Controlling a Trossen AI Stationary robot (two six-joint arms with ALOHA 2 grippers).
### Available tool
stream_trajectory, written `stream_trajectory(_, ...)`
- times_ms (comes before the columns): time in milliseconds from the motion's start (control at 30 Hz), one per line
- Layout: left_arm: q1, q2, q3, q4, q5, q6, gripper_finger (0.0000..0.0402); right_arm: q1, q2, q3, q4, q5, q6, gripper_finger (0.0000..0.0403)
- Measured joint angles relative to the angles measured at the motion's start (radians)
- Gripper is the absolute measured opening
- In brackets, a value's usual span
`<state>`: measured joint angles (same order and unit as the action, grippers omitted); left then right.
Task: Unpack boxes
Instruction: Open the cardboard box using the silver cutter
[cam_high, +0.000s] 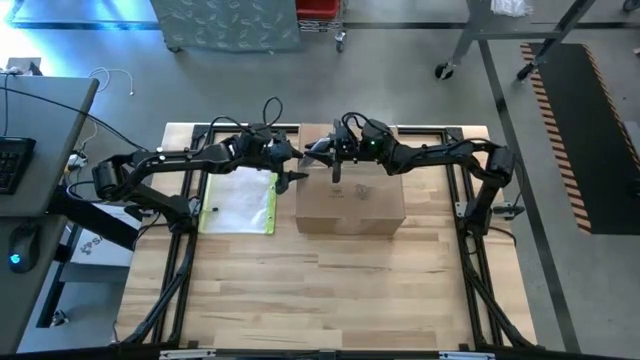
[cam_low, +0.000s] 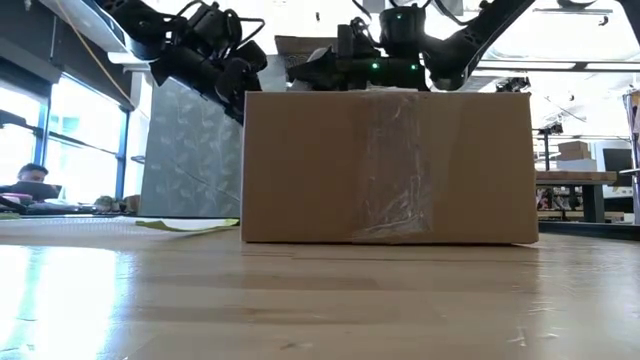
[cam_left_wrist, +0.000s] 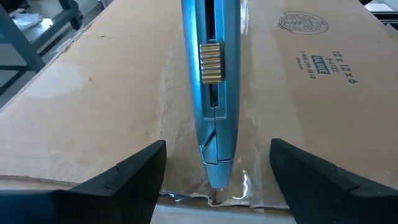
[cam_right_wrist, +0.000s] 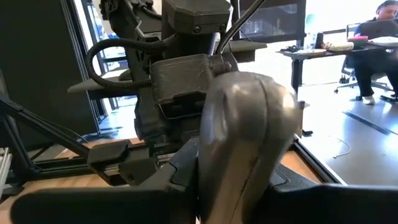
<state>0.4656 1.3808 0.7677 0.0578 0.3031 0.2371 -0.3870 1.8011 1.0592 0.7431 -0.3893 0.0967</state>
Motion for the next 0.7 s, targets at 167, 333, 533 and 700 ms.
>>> stream_trajectory(167,0.000,0.000,0.000,-0.033,0.003,0.001,0.0271,-0.001,0.000,0.000,-0.014,0.000,0.016,0.0060)
stream_trajectory(333,0.000,0.000,0.000,-0.038,0.004,0.002,0.0271,-0.001,0.000,0.000,-0.025,-0.002,0.020,0.0059)
stream_trajectory(533,0.000,0.000,0.000,-0.052,0.005,0.003,0.0271,-0.001,-0.009,0.024,-0.093,0.002,0.005,0.0059)
stream_trajectory(700,-0.001,0.000,0.001,-0.059,0.005,0.012,0.0271,0.002,-0.036,0.059,-0.228,0.024,-0.069,0.0059)
